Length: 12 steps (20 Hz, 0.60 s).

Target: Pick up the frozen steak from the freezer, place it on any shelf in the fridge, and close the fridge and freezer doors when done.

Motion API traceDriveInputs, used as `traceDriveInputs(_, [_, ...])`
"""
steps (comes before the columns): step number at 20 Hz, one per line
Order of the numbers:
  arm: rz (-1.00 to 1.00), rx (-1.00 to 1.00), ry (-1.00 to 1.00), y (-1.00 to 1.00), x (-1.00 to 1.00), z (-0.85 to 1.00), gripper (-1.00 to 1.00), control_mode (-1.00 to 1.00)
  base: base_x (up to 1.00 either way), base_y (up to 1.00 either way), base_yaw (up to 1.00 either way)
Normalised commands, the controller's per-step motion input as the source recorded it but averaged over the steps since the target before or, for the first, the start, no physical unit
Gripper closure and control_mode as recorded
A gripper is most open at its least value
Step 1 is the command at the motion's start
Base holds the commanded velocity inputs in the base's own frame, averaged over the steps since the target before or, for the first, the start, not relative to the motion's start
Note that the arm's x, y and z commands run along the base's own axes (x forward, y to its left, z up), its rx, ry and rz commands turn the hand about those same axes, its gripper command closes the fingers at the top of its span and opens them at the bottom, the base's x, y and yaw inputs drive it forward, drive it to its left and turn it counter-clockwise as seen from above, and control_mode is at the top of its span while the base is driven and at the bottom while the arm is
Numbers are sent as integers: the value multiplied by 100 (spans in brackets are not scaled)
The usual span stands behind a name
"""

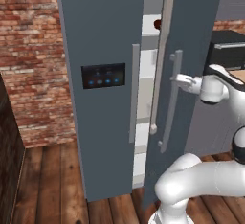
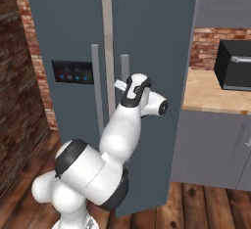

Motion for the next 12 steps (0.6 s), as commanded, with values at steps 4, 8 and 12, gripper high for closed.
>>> traceDriveInputs(4, [-7,0,0,43,46,0,-100,-100,0,0,0])
traceDriveInputs(8, [-7,0,0,45,48,0,-100,-100,0,0,0])
traceDriveInputs(12, [-7,0,0,45,49,0,-100,-100,0,0,0])
